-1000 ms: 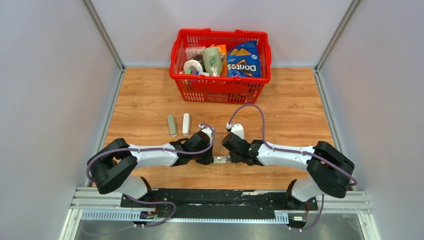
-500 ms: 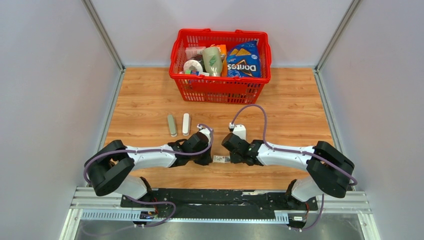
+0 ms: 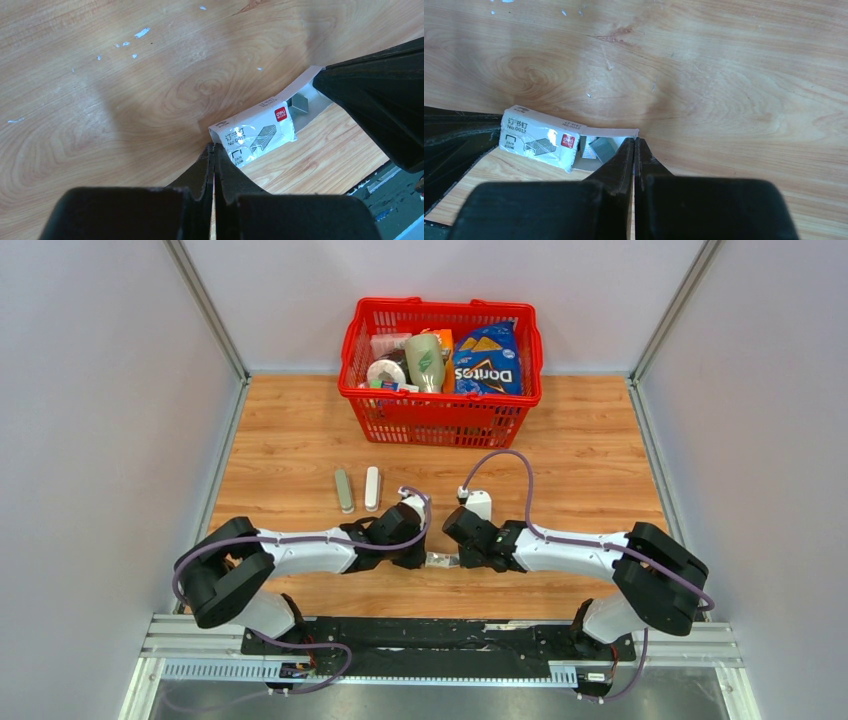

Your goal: Unload the staples from the stapler

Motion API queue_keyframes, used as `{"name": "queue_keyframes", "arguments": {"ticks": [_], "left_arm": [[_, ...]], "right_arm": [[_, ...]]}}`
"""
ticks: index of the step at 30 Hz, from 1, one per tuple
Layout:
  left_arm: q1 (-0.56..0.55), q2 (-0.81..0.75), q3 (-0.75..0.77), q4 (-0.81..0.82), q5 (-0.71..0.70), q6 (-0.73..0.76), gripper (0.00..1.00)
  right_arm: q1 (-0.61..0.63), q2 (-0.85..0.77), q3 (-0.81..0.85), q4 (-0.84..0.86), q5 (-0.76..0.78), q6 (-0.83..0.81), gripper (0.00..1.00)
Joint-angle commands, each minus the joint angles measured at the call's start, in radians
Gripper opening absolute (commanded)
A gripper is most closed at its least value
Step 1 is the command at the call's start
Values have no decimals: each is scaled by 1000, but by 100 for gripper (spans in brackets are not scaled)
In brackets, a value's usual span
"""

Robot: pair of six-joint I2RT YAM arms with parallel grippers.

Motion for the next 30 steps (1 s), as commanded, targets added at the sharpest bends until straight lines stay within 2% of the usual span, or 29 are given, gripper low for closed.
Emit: {"name": "queue_keyframes", "arguments": {"ticks": [1,14,24,30], "left_arm": [[-31,42,5,-23,9,-4,0],[-69,19,-35,-37,-22,-44,0],[-71,-29,-66,-55,-54,-69,0],[-71,-18,-55,-55,-55,-61,0]], "right_arm": [[6,8,24,32,26,52,0],[6,-26,-8,23,46,159,0],[6,-73,-33,6,46,186,0],[12,-43,-14,23,18,158,0]]}}
